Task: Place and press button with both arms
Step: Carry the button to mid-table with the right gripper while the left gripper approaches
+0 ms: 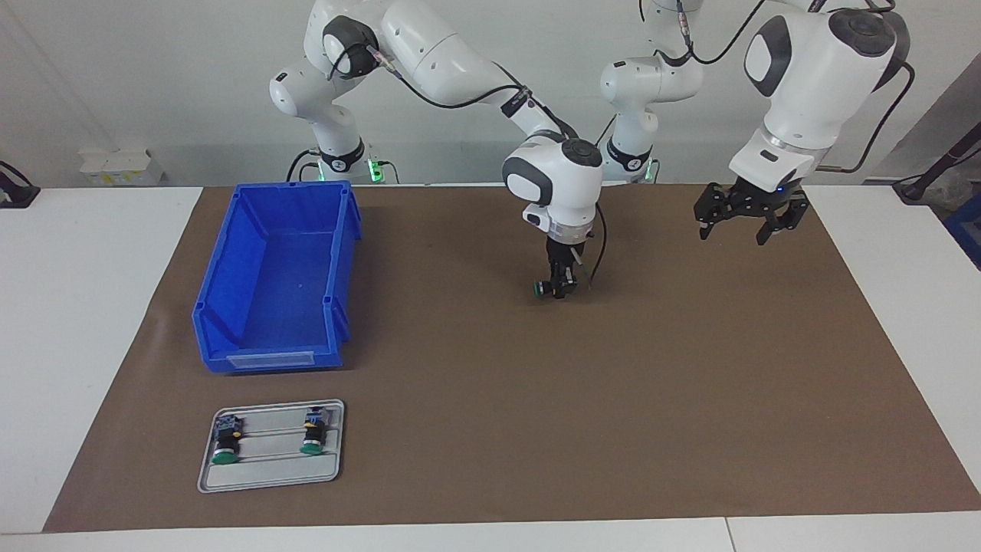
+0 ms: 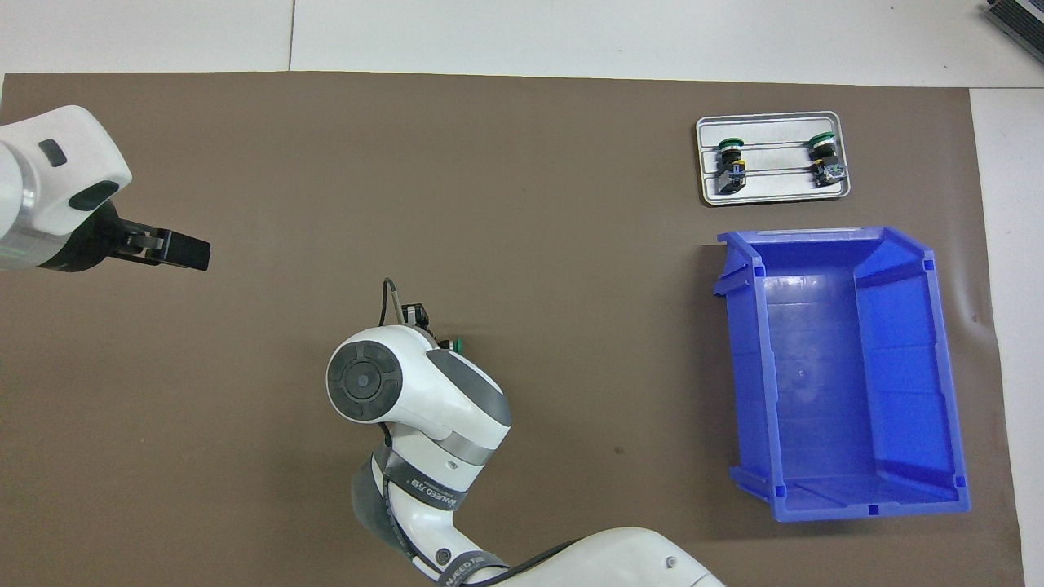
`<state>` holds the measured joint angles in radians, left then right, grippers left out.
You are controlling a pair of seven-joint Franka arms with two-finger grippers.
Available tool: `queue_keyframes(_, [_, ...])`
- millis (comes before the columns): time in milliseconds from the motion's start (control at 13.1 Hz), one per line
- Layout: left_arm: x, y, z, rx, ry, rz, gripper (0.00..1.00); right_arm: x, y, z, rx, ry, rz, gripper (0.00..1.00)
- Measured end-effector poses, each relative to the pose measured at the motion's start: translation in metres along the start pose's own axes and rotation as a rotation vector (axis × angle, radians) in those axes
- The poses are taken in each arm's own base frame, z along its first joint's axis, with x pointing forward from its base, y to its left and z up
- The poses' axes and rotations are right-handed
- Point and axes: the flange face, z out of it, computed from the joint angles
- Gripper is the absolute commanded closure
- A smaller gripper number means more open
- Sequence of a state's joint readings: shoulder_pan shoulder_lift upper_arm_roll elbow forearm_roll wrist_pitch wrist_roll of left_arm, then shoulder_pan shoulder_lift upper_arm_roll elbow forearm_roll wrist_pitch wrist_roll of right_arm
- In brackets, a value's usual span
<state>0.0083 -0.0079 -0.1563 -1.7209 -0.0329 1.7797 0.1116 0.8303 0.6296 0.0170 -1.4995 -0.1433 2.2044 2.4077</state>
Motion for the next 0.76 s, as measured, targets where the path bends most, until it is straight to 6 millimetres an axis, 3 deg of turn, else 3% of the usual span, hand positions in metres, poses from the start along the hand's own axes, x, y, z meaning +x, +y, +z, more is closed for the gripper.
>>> queue_keyframes(76, [0.002,0.010,0.003,-0.016,0.009,0.028,0.00,0.000,0.000,0.001,-0.001,0.001,0.001,0.43])
queue_keyframes(229, [0.003,0.022,0.012,-0.028,0.005,0.108,0.00,0.000,0.000,0.000,-0.007,-0.006,0.009,0.13])
queue_keyframes(305, [0.005,0.026,0.019,-0.030,0.002,0.143,0.00,0.000,0.000,0.000,-0.010,-0.009,0.013,0.05])
queue_keyframes(534, [0.022,0.027,0.046,-0.034,0.032,0.198,0.00,0.004,-0.005,-0.009,-0.001,-0.019,0.024,0.03])
queue_keyframes(763, [0.044,0.045,0.078,-0.038,0.084,0.259,0.00,0.030,-0.023,-0.046,0.034,-0.040,-0.022,0.01])
